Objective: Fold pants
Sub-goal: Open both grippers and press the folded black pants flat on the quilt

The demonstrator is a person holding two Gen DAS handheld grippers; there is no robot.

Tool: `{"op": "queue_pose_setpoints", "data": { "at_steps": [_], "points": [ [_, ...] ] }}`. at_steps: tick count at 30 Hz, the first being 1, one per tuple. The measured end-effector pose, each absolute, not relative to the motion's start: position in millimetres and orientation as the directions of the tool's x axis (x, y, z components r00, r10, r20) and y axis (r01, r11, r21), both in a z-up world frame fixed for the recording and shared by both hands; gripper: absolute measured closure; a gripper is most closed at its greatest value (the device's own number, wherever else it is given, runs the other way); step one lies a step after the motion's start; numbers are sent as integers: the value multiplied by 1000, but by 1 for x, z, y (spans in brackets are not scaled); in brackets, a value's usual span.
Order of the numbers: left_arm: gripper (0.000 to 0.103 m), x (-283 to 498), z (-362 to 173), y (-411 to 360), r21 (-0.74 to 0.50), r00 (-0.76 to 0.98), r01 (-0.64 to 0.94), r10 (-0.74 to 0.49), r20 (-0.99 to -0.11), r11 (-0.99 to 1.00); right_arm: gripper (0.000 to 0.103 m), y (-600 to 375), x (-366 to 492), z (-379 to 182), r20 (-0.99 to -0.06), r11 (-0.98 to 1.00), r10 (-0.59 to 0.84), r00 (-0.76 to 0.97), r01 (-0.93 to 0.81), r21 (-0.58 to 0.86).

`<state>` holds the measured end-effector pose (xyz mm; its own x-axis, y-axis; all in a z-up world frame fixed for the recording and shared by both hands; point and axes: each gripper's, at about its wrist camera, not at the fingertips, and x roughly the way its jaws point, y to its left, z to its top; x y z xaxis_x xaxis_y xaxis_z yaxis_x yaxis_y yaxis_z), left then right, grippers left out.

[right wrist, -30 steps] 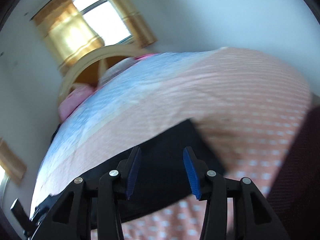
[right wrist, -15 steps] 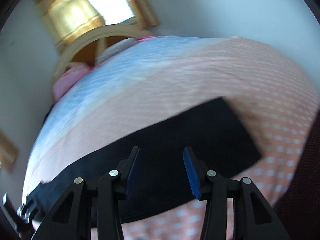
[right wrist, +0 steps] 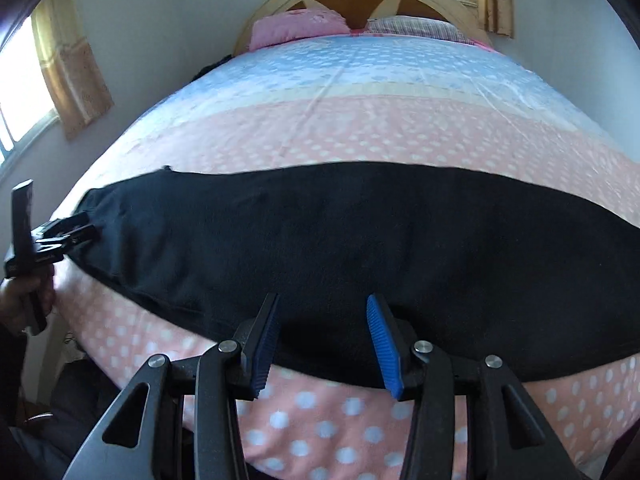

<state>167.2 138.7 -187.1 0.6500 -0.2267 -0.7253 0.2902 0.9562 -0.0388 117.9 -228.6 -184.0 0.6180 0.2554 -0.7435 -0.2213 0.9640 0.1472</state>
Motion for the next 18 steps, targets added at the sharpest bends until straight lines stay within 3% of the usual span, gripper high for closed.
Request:
{"op": "queue_pose_setpoints", "data": {
  "at_steps": [3,9,13,15,18],
  "points": [
    [12,165,-183,155,-44,679,284,-233,-696,958,57,-184,115,-170,-720,929,326,613,-351,122],
    [12,178,-189,194,-8,698,119,-90,-710,993,57,-109,144,-179,-695,841,483,533,-502,200],
    [12,171,-190,197,11,710,128,-84,-700,992,56,-66,158,-215,-790,800,479,382,-560,214],
    [12,171,-192,194,35,708,142,-77,-702,989,55,-57,141,-213,-796,781,437,418,-616,105],
    [12,170,-190,200,26,705,150,-89,-704,988,55,-62,144,-200,-799,747,483,359,-644,163]
  ]
}}
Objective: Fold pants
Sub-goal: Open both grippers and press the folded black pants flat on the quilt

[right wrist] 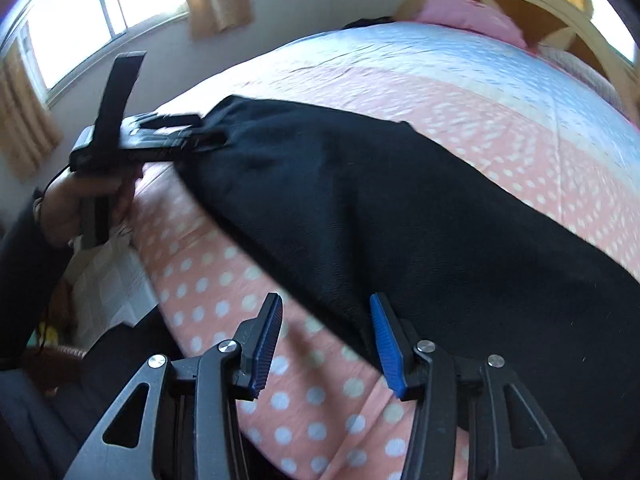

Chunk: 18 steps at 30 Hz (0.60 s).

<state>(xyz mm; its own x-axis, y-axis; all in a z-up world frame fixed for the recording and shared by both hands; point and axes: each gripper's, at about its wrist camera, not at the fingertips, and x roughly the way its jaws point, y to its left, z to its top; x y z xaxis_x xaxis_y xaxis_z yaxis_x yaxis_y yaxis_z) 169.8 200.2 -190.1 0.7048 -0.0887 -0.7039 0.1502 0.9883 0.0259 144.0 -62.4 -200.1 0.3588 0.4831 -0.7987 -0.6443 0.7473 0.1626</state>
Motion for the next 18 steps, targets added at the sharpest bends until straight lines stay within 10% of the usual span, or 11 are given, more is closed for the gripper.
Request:
{"op": "queue_pose_setpoints", "data": {
  "at_steps": [7,18],
  "points": [
    [3,175,-168,207,-59,777,112,-124,-618,992,55,-82,229,-166,-719,811,552,422,-472,345],
    [0,206,-202,220,-114,655,25,-102,-749,993,66,-49,325,-210,-787,827,557,266,-259,498]
  ]
}}
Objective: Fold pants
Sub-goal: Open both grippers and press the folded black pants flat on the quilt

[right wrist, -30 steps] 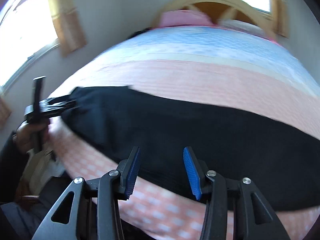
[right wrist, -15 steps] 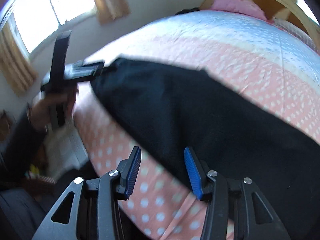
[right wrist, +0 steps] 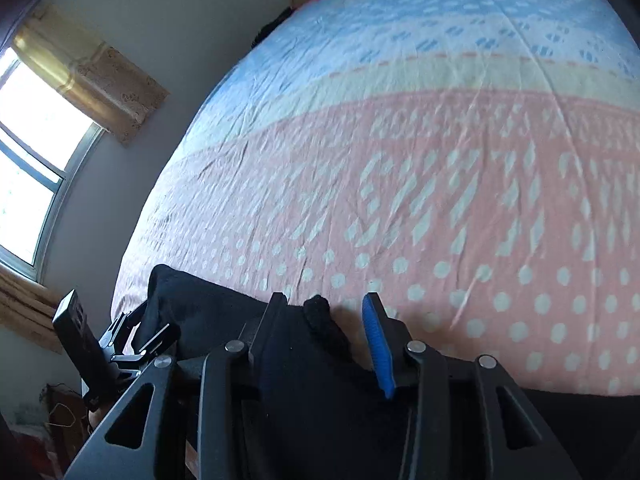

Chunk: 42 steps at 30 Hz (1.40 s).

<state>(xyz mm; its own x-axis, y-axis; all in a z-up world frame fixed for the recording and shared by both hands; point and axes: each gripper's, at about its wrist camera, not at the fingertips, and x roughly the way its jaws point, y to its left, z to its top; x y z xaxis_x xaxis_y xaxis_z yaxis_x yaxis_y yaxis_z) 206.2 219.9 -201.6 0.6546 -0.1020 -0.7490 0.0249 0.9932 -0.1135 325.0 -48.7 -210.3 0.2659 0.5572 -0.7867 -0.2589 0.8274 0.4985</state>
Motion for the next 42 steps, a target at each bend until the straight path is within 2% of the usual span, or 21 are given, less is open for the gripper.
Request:
{"op": "queue_pose_setpoints", "data": {
  "at_steps": [2,3,4,8,12,15,17,19,20,25,32,37,39,42],
  "points": [
    [0,206,-202,217,-95,660,23,-86,-746,995,74,-47,322,-214,-772,814,578,264,-258,521],
    [0,206,-203,214,-82,663,20,-75,-745,996,88,-46,319,-213,-762,804,591,265,-264,532],
    [0,206,-204,212,-73,664,18,-66,-744,997,94,-48,316,-211,-753,803,595,281,-262,536],
    [0,206,-203,213,-74,668,17,-66,-741,997,97,-56,315,-193,-707,794,607,363,-250,554],
    [0,205,-203,211,-55,671,13,-49,-740,998,97,-54,327,-214,-765,833,553,329,-205,514],
    [0,204,-203,210,-45,672,12,-41,-740,999,96,-54,329,-222,-759,821,572,313,-222,526],
    [0,205,-203,211,-46,671,12,-43,-740,999,89,-57,323,-216,-753,815,579,313,-226,533],
    [0,205,-203,211,-50,671,12,-45,-740,999,64,-63,313,-205,-757,834,552,348,-247,494],
    [0,205,-203,211,-50,671,12,-45,-740,999,61,-69,306,-199,-754,838,545,366,-267,476],
    [0,205,-203,211,-52,671,12,-46,-740,999,60,-86,258,-171,-721,812,576,386,-372,450],
    [0,204,-203,212,-54,672,8,-45,-739,999,60,-85,178,-158,-717,766,586,378,-548,337],
    [0,204,-203,212,-55,671,8,-46,-740,998,60,-66,158,-184,-745,753,567,351,-588,296],
    [0,204,-203,213,-55,671,9,-46,-740,998,60,-52,158,-212,-800,741,549,244,-584,331],
    [0,205,-203,216,-77,667,10,-63,-742,997,58,-44,139,-209,-801,735,511,311,-642,219]
  ]
}}
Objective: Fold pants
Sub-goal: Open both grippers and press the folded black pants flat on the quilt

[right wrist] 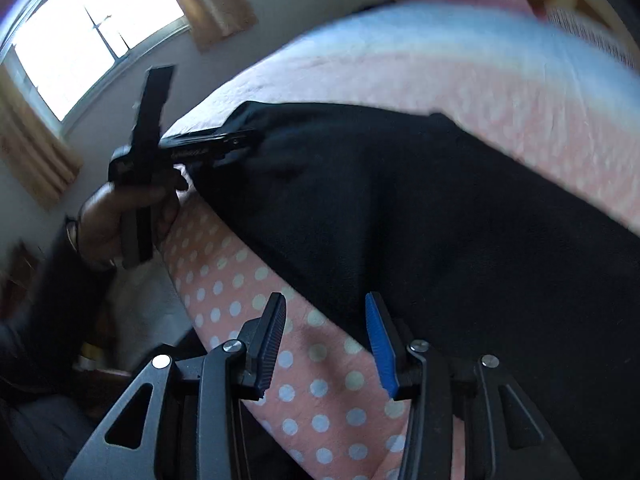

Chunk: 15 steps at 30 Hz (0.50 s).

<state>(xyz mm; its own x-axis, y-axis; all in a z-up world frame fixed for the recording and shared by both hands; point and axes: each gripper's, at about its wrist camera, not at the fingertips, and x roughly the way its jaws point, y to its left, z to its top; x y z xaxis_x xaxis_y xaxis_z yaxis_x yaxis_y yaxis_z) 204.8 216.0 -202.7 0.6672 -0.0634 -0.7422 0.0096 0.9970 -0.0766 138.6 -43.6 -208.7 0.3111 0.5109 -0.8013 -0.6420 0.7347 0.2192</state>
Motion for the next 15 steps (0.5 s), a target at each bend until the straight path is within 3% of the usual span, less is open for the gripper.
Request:
{"op": "queue_pose_setpoints", "data": {
  "at_steps": [6,10,12,15],
  "points": [
    [0,203,-201,220,-89,676,-20,-52,-736,996,58,-52,147,-194,-734,748,564,377,-609,262],
    [0,202,-202,218,-75,677,-19,-43,-735,997,58,-24,154,-216,-784,733,551,286,-615,291],
    [0,202,-202,219,-83,676,-14,-52,-735,996,57,-19,146,-212,-780,731,539,318,-637,245],
    [0,200,-201,221,-94,684,-21,-55,-728,995,57,-39,143,-203,-757,741,566,327,-604,293]
  ]
}}
